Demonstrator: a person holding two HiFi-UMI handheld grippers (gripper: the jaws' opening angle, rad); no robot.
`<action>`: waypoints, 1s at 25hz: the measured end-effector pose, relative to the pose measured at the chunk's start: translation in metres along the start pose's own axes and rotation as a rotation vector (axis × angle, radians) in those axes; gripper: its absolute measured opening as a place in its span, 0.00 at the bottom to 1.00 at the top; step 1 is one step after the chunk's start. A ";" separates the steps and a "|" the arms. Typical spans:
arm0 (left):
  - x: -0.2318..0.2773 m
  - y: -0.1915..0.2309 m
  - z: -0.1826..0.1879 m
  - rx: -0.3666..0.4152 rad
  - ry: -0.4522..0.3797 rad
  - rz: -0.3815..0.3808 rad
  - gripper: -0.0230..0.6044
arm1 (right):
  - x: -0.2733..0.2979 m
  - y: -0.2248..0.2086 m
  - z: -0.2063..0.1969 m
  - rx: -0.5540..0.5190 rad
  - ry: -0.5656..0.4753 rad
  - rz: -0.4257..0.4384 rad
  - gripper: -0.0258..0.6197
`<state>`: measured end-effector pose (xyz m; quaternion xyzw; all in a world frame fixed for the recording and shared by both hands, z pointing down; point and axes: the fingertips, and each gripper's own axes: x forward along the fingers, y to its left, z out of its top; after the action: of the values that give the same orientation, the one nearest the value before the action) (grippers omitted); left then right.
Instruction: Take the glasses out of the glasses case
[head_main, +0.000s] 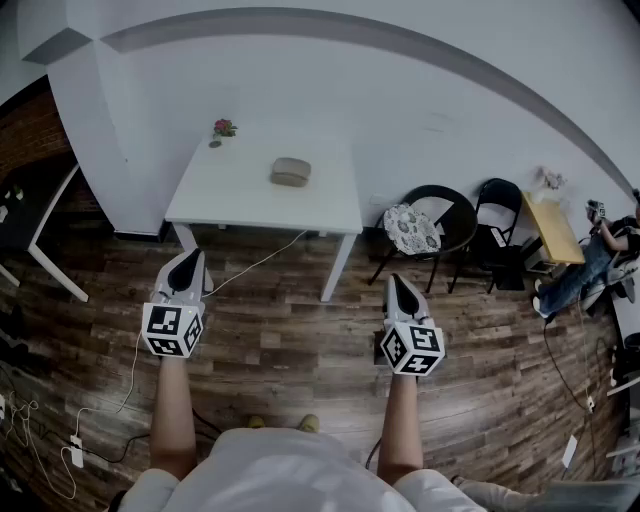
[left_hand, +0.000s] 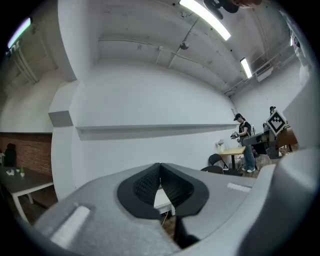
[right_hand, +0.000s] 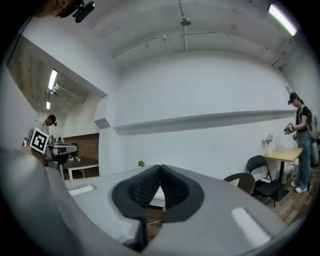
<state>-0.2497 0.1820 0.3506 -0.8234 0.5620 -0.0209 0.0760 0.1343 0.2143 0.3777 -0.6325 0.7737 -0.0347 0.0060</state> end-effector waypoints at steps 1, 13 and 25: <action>0.001 0.000 0.001 -0.001 -0.002 -0.002 0.05 | 0.001 0.000 0.001 0.000 0.000 -0.002 0.04; 0.005 -0.005 0.000 0.001 -0.002 -0.012 0.05 | 0.005 -0.004 -0.001 0.019 -0.002 -0.024 0.04; 0.003 -0.012 -0.004 -0.004 0.015 -0.011 0.05 | -0.001 0.000 -0.004 0.019 0.004 -0.015 0.04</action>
<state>-0.2379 0.1829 0.3558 -0.8265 0.5579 -0.0263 0.0703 0.1343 0.2158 0.3817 -0.6380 0.7688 -0.0431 0.0103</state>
